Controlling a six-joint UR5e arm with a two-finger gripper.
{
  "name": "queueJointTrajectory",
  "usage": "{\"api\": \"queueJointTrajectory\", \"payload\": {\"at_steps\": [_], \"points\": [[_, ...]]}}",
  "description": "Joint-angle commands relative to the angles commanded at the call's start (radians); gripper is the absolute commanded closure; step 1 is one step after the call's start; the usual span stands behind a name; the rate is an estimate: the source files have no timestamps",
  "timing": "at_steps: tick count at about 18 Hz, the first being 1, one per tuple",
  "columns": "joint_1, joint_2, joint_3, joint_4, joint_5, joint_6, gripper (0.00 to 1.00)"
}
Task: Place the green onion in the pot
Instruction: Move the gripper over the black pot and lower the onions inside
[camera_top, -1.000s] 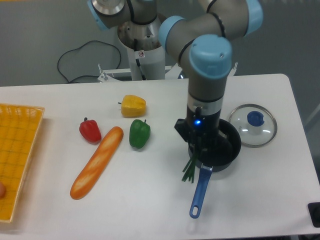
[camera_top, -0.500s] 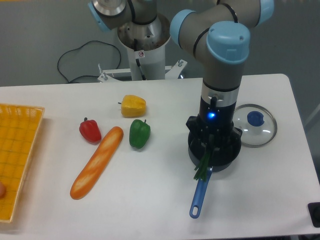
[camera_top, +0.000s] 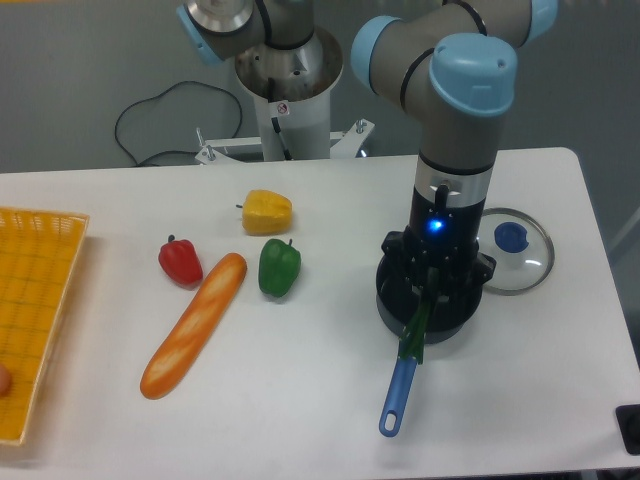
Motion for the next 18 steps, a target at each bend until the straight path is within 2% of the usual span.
{"api": "queueJointTrajectory", "payload": {"at_steps": [4,6,10,18], "points": [[0.008,-0.002,0.003,0.002,-0.019,0.002,0.91],[0.006,-0.003,0.003,0.024,-0.022,0.0,0.91],[0.026,-0.008,0.003,0.043,-0.098,0.003,0.91],[0.037,-0.017,0.008,0.064,-0.101,0.012,0.91]]}}
